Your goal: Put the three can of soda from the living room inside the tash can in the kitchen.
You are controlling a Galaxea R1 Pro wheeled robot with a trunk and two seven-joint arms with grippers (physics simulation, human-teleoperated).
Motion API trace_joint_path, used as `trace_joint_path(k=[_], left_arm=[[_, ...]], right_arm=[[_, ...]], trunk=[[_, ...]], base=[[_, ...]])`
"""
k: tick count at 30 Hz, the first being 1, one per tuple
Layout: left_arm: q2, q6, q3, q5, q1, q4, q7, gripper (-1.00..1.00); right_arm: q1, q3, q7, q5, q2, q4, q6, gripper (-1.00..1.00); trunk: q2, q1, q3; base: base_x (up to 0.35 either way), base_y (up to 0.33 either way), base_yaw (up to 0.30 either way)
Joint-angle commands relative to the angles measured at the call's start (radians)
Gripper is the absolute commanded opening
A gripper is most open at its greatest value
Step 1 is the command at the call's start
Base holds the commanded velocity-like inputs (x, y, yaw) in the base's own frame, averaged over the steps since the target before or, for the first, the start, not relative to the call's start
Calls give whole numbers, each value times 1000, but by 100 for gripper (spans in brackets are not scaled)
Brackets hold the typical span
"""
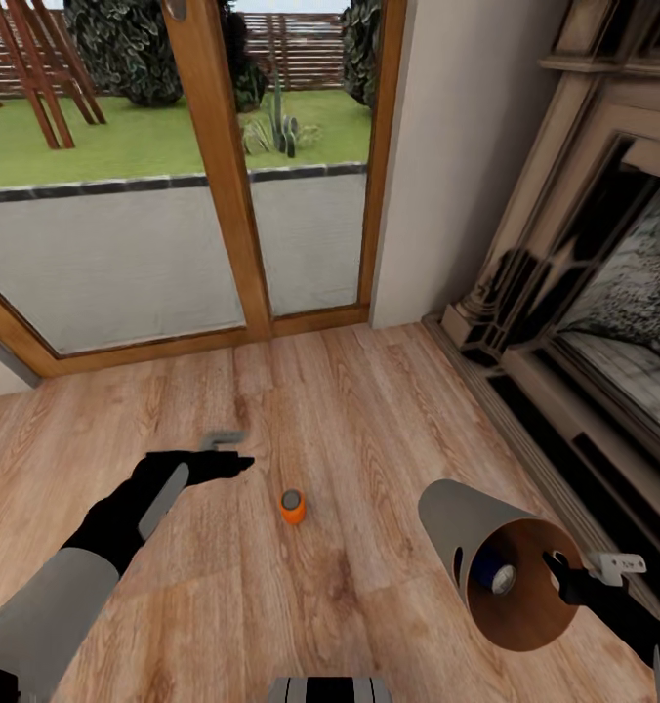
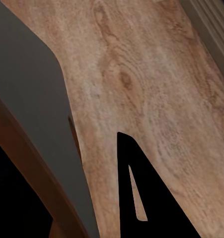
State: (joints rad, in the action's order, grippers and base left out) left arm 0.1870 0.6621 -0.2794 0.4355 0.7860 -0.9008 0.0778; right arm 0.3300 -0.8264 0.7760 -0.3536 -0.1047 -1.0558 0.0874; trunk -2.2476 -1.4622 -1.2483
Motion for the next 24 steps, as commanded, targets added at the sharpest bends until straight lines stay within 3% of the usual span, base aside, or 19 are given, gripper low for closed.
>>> trace_joint_path(k=[1, 6, 9, 14, 17, 21, 24], left_arm=[[-10, 7, -3, 13, 8, 7, 2, 100], [-70, 15, -12, 24, 17, 20, -3, 100], [-80, 10, -13, 25, 18, 21, -3, 100], [-122, -15, -13, 23, 17, 69, -3, 100], [-142, -42, -14, 23, 16, 120, -3, 100], [-146, -50, -14, 24, 16, 136, -3, 100], [-147, -53, -14, 25, 16, 146, -3, 100]], right_arm=[[1, -2, 8, 4, 1, -2, 8, -100], [2, 26, 6, 2, 1, -14, 9, -100], [3, 49, 4, 2, 1, -25, 17, -100], [9, 84, 1, 6, 2, -87, 52, -100], [16, 123, 1, 9, 8, -202, 197, -100], [34, 141, -1, 9, 9, -278, 277, -100], [89, 148, 0, 10, 9, -336, 361, -100]], trunk=[[0, 0, -1], [0, 0, -1], [0, 0, -1], [0, 0, -1], [0, 0, -1], [0, 0, -1], [0, 0, -1]], base=[[0, 0, 0], [0, 0, 0], [0, 0, 0], [0, 0, 0], [0, 0, 0], [0, 0, 0], [0, 0, 0]])
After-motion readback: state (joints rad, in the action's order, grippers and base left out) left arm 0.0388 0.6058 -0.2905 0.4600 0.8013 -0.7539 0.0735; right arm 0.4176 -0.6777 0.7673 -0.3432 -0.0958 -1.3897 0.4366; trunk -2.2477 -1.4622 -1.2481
